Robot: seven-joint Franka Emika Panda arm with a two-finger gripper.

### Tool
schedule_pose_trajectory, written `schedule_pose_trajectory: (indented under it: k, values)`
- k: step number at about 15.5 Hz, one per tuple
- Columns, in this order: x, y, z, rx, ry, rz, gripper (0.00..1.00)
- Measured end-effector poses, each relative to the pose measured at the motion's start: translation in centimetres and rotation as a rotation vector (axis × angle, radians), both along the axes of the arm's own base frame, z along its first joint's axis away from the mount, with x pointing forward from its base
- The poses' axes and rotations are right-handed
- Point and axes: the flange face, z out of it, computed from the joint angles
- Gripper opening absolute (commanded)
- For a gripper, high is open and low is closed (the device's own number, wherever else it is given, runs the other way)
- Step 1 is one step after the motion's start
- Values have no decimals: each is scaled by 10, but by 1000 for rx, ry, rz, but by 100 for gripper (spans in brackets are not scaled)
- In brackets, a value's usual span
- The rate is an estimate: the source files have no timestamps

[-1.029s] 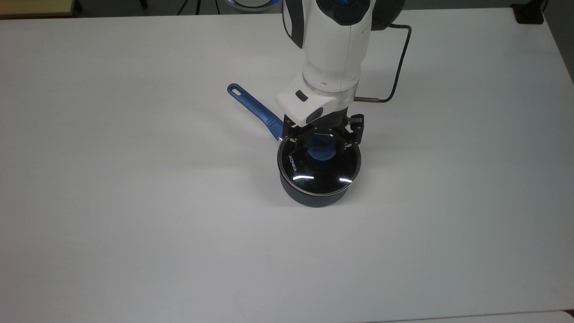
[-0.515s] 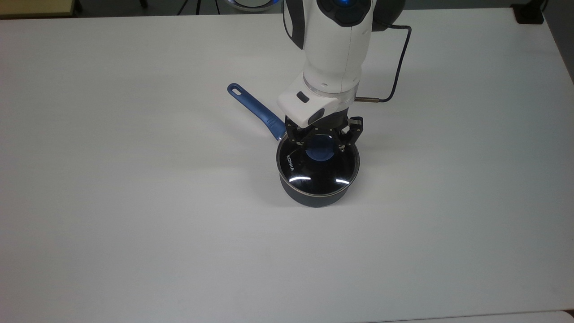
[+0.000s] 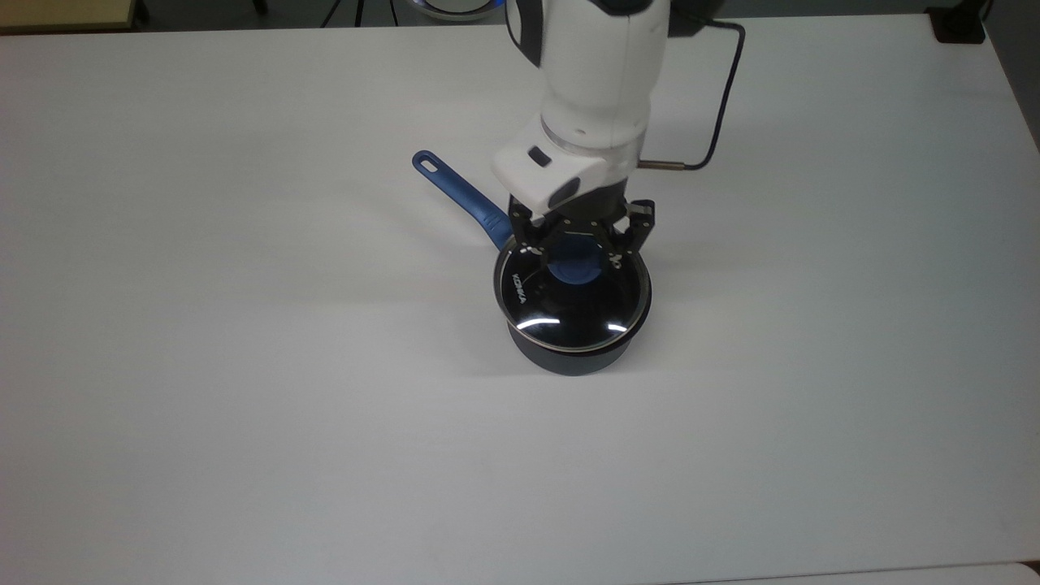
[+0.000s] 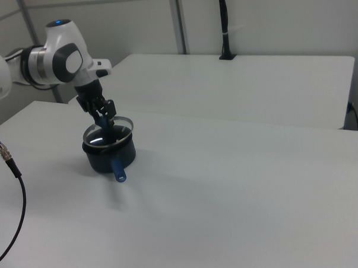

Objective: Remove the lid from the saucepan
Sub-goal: 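Lift the glass lid off the saucepan and carry it beside the pan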

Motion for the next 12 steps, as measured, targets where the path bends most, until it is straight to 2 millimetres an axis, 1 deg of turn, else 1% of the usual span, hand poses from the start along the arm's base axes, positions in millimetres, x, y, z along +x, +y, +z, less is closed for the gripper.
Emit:
schedule_pose_trajectory:
  k: [2,3,4,5,6,8,10,12]
  values:
    - [1,-16,13,-2,-12,-6,52]
    - [2,-29,17,-7,-9,-3,52]
    - [4,-45,20,-12,-1,-2,52]
    - [6,-65,21,-18,6,-2,52]
    - [9,-90,21,-24,12,-9,52]
    - [12,-147,17,-35,24,-24,52]
    - [10,-205,8,-43,46,-39,52]
    - [3,-253,-6,-47,76,-51,52]
